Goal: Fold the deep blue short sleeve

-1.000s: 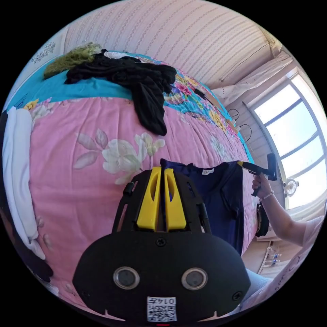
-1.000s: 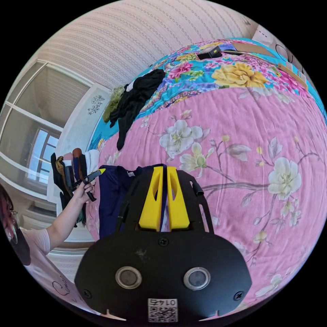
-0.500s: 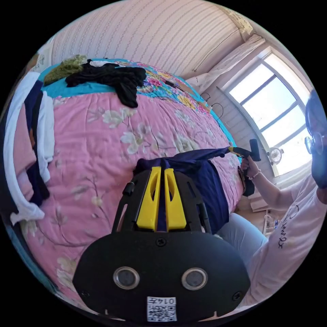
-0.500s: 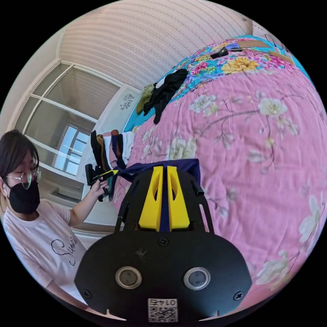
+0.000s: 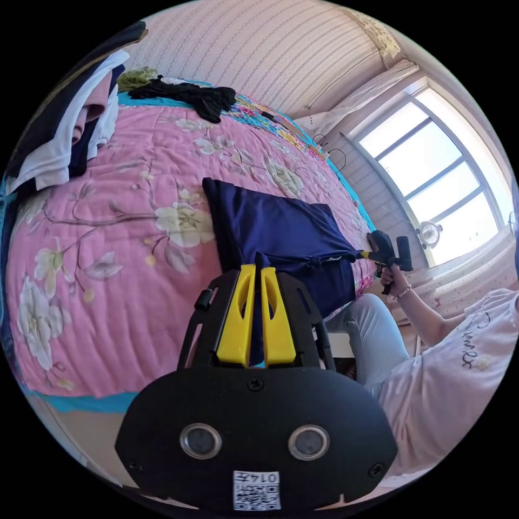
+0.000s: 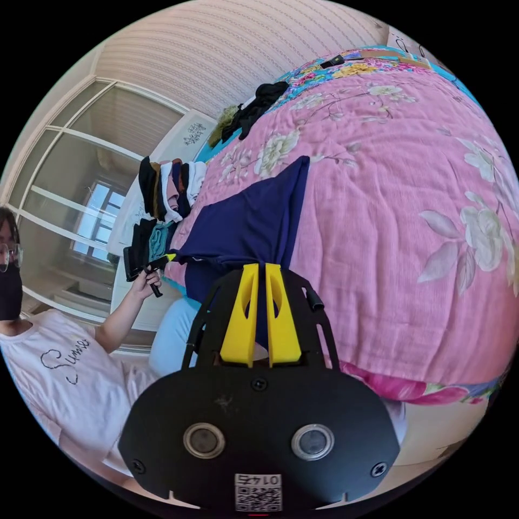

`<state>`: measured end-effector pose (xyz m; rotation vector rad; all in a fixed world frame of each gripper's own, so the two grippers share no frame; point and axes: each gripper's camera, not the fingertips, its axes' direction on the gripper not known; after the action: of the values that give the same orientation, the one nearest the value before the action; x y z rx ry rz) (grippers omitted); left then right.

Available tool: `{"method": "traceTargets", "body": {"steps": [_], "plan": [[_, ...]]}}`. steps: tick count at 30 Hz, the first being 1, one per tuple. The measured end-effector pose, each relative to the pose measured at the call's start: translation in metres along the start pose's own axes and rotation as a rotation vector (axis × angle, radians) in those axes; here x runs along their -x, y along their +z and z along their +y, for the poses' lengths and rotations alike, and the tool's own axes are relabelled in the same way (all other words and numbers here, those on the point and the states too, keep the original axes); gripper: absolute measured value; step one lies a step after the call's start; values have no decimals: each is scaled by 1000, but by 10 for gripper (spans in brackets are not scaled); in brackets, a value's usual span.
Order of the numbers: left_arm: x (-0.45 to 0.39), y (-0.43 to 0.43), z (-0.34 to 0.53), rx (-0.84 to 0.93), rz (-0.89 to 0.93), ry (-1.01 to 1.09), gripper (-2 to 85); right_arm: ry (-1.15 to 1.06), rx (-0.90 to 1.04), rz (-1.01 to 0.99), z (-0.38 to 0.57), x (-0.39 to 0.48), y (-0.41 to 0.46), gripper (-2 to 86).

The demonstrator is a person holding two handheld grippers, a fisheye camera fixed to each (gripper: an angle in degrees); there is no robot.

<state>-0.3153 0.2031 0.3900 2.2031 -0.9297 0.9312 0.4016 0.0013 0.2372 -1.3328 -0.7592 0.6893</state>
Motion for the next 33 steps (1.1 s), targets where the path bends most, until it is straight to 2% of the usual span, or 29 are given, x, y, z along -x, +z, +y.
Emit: {"method": "traceTargets", "body": {"steps": [9,19,22,29,33], "plan": [[-16,2,96,-26,-18,-93,-10,12,74,102,70,5,62,15],[-50,7,137,31,-57,-65,-3,-1,143,162,108,2,122,22],[-67,8,143,35,-57,-64,24,-22,184,168,116,5,140,33],[-116,7,176,78,-214,-16,64,-30,276,252,136,10,186,70],[-159,1,190,45,-295,36,57,-171,202,389,139,37,216,42]]}}
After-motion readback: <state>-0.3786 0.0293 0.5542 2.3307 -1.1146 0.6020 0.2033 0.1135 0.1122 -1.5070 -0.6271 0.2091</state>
